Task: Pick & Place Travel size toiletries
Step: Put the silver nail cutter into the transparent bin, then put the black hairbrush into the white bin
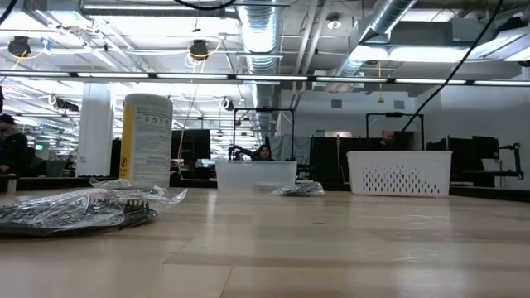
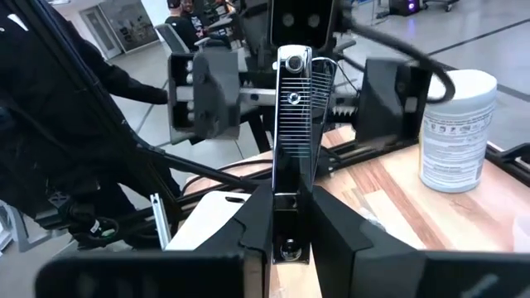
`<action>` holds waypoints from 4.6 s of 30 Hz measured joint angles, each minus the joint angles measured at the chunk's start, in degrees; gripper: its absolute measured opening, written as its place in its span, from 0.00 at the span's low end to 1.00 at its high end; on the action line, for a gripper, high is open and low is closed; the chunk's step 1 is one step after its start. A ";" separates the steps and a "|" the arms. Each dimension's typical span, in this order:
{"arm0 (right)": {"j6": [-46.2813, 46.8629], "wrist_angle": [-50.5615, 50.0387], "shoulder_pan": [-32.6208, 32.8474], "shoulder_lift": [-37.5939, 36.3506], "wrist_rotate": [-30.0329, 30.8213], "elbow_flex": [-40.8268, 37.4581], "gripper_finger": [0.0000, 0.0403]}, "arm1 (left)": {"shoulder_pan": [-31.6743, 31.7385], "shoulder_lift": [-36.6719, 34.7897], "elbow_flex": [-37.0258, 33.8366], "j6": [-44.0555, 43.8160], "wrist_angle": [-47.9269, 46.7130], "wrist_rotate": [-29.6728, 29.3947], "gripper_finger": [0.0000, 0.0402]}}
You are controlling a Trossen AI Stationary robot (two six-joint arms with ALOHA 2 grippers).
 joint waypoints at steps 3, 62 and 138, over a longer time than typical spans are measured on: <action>0.00 -0.01 -0.36 0.00 -0.27 0.01 0.12 | -0.02 1.69 0.00 -0.93 1.84 0.05 0.83; 2.16 2.14 -4.64 2.66 -3.02 -0.01 0.40 | 1.89 5.46 3.16 -2.32 1.24 0.80 0.11; -2.69 -13.25 7.00 -15.52 -3.19 0.03 0.15 | 32.26 25.10 1.77 -0.71 -26.23 -13.36 0.47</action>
